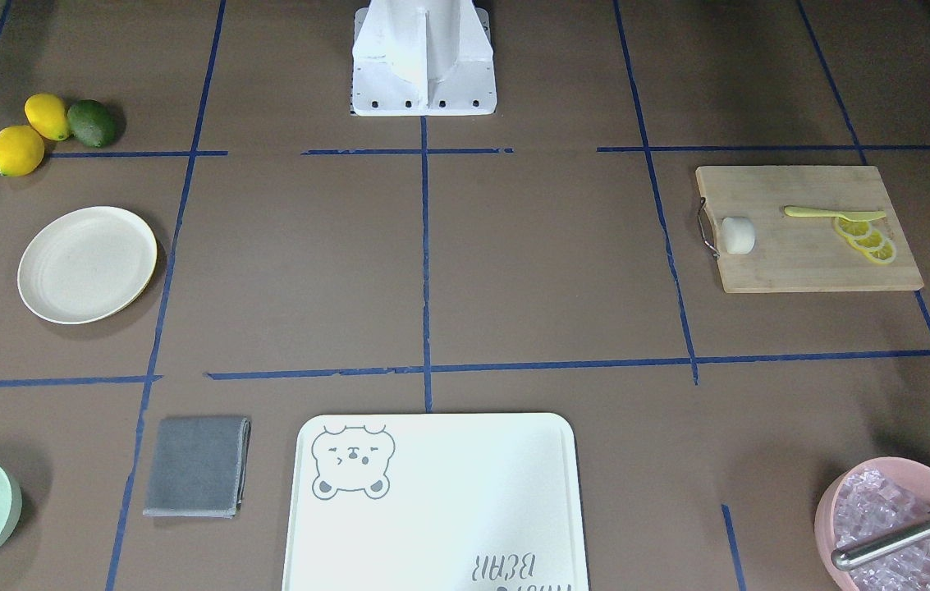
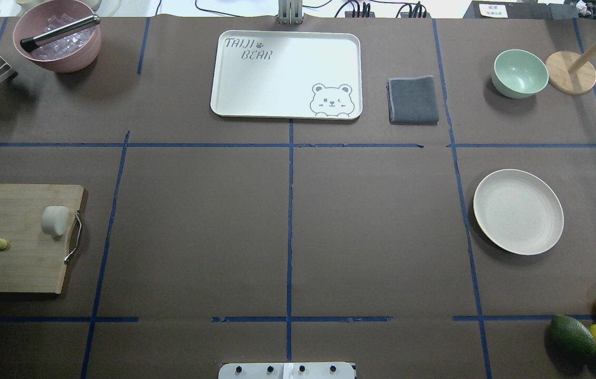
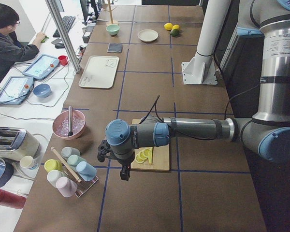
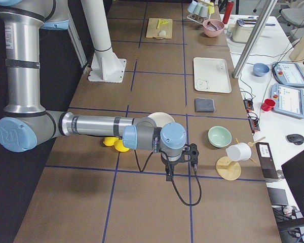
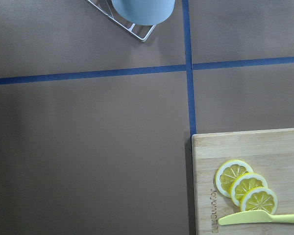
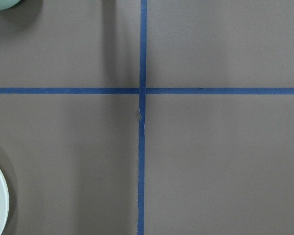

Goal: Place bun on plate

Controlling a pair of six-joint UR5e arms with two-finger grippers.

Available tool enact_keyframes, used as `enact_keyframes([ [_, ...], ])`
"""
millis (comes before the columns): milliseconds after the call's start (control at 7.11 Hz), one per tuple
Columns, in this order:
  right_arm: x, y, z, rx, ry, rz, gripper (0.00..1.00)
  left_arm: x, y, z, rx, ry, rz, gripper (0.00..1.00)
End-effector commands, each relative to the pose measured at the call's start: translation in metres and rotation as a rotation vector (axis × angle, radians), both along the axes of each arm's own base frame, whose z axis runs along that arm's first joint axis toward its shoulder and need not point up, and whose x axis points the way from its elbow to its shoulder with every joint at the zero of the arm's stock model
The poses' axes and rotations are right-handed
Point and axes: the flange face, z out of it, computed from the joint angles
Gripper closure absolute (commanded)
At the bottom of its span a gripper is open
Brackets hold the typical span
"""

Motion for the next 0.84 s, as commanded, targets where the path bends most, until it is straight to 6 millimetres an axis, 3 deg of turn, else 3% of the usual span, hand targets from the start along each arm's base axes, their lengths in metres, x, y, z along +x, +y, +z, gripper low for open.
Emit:
enact_keyframes([
  [0,0.000,-0.002,-0.002,0.003,0.002,0.001,0.00,0.000,0.000,0.000,0.000,0.000,0.000,0.00],
  [281,-0.003,-0.006,-0.006,0.010,0.007,-0.006,0.00,0.000,0.000,-0.001,0.003,0.000,0.001,0.00],
  [422,-0.010,-0.010,-0.019,-0.001,0.003,0.015,0.00,0.000,-0.001,-0.003,0.005,0.000,-0.001,0.00],
  [562,-0.032,-0.015,-0.046,-0.011,-0.002,0.030,0.00,0.000,-0.001,-0.005,0.009,-0.001,-0.002,0.00],
  [703,-0.072,-0.018,-0.079,-0.036,-0.012,0.061,0.00,0.000,-0.001,-0.008,0.012,0.000,-0.003,0.00],
])
